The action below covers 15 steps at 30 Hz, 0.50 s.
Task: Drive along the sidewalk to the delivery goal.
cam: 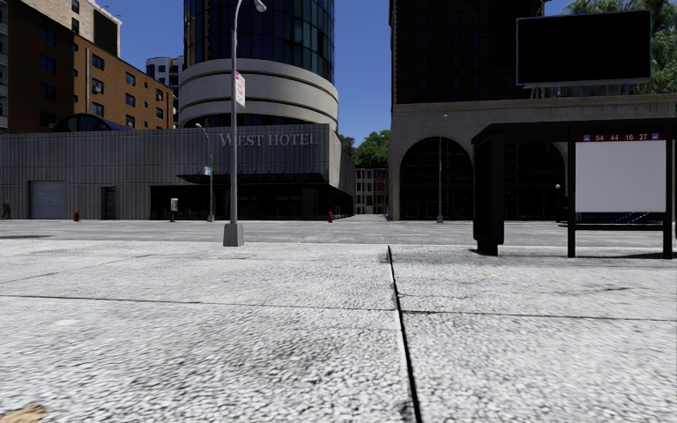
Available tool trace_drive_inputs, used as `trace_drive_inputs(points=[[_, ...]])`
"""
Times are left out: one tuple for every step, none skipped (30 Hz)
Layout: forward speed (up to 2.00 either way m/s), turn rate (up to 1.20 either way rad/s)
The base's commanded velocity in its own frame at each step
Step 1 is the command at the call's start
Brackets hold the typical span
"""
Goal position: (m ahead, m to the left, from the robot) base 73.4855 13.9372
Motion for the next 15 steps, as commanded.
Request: trace_drive_inputs(points=[[0.0,0.0],[0.0,0.0],[0.0,0.0],[0.0,-0.07],[0.0,-0.07],[0.0,-0.18],[0.0,-0.26],[0.0,-0.28],[0.0,-0.28],[0.0,-0.28],[0.0,-0.29],[0.0,-0.29],[0.0,-0.29],[0.0,-0.3],[0.0,-0.3]])
